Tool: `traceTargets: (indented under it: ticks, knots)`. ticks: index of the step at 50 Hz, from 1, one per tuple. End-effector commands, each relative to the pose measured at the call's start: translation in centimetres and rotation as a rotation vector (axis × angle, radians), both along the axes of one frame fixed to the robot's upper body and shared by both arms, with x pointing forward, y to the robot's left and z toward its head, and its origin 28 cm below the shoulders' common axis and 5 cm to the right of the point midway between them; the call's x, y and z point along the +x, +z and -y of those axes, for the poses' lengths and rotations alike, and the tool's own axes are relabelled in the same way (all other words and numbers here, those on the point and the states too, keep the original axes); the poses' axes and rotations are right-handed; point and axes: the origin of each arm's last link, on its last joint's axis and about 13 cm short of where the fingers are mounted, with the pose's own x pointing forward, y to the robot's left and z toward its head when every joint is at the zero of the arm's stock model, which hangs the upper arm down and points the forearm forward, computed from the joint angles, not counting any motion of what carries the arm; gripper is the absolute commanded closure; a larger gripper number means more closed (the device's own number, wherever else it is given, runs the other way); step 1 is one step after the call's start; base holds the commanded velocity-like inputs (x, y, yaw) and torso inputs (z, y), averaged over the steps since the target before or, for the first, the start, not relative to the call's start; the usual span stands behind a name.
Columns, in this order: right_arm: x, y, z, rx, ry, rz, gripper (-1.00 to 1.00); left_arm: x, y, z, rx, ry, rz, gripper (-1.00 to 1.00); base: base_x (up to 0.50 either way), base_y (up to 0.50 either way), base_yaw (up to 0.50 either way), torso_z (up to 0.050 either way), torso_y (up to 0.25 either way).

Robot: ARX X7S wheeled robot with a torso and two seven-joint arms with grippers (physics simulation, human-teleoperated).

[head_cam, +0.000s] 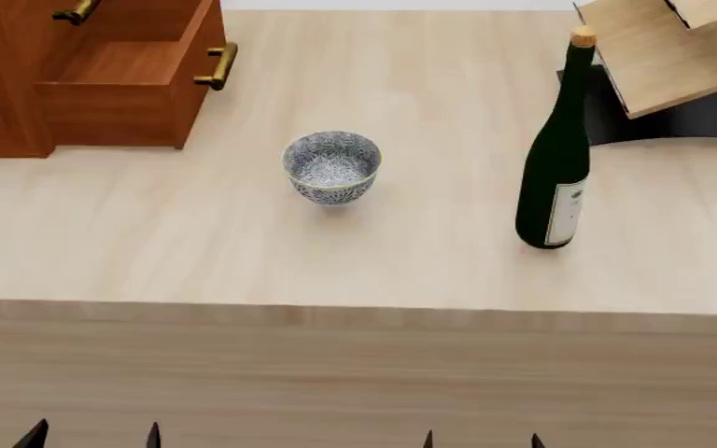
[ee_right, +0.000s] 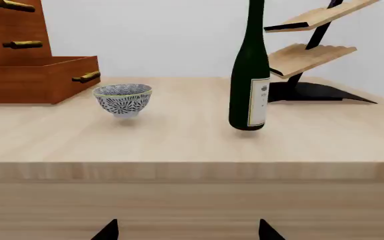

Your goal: Put the bowl in the bottom drawer of the cabinet.

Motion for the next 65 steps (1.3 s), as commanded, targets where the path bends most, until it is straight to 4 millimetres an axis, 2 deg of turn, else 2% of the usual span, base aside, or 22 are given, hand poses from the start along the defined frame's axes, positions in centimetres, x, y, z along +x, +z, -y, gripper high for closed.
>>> traceTargets:
  ticks: [1,10,26,50,65]
  knots:
    - [-0.1,0.2,-0.1,0.0,0.0,0.0,-1.0,0.0,0.0,0.0,0.0,-0.011,0.0,-1.0,0.0,0.0,0.0,0.0,0.0]
    - [-0.1,-0.5,0.5,0.021,0.016,-0.009,-1.0,-0.7,0.7,0.6,-0.005,-0.016,0.04,-1.0,0.0,0.0,0.0,0.0,0.0]
    - [-0.1,-0.2,0.8,0.014,-0.011,0.033,-1.0,-0.7,1.0,0.7,-0.001,-0.017,0.051,-1.0,0.0,0.0,0.0,0.0,0.0]
    - [0.0,-0.1,0.8,0.012,0.005,0.032,-1.0,-0.7,0.9,0.7,-0.004,-0.03,0.042,-1.0,0.0,0.37,0.0,0.0,0.0]
    - [-0.2,0.4,0.6,0.01,0.015,0.015,-1.0,-0.7,1.3,0.3,-0.037,0.011,0.023,-1.0,0.0,0.0,0.0,0.0,0.0]
